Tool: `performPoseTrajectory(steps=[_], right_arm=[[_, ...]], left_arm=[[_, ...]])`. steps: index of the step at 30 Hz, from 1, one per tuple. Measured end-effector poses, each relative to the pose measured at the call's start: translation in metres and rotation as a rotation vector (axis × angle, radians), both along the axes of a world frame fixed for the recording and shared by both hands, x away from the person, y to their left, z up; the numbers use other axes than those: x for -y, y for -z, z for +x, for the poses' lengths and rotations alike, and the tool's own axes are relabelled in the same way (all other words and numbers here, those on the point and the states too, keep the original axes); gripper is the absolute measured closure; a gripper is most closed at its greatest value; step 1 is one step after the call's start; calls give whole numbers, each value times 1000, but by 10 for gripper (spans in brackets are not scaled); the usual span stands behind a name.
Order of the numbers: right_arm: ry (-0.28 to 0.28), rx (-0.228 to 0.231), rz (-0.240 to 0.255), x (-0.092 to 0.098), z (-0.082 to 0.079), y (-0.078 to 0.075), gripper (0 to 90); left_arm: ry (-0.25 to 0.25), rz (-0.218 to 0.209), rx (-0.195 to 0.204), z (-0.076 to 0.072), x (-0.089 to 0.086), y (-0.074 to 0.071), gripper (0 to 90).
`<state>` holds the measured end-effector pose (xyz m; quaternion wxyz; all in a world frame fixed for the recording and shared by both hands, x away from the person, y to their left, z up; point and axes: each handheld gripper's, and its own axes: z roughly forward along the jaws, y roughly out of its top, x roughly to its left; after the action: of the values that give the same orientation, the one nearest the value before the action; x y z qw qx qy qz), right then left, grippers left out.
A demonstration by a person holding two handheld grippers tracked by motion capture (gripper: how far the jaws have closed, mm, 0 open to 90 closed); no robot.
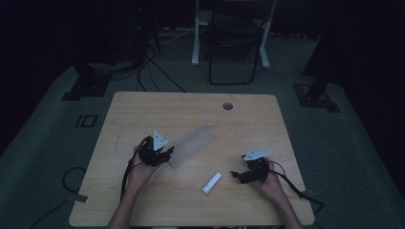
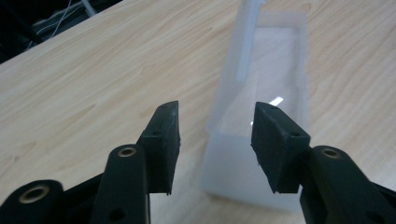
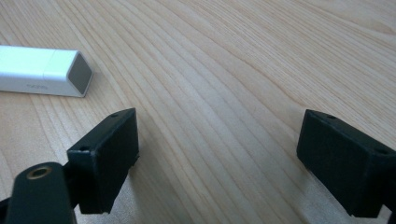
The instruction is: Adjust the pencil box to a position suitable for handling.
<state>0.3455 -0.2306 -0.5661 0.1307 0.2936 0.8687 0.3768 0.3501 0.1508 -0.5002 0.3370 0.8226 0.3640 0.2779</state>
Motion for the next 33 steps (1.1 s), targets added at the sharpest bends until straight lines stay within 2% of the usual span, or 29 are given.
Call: performPoseTrajectory(steps=[5,7,8,12,15,20,33], right_arm=[[0,0,0,0,0,0,127],[0,0,0,0,0,0,127],[0,0,0,0,0,0,127],[0,0,0,0,0,0,127],[1,-1,0,0,0,0,127],[0,0,0,0,0,0,127],[0,0,0,0,0,0,127]], left_arm=[[15,26,7,14,13,3,586],[25,35,15,17,16,4,641],[26,31,12,18,17,5,675],[40,61,17,19,20,7,789],[41,73,22,18,18,6,815],[31,88,32,12,12,6,828],[26,63,31,-7,-9,8,811]])
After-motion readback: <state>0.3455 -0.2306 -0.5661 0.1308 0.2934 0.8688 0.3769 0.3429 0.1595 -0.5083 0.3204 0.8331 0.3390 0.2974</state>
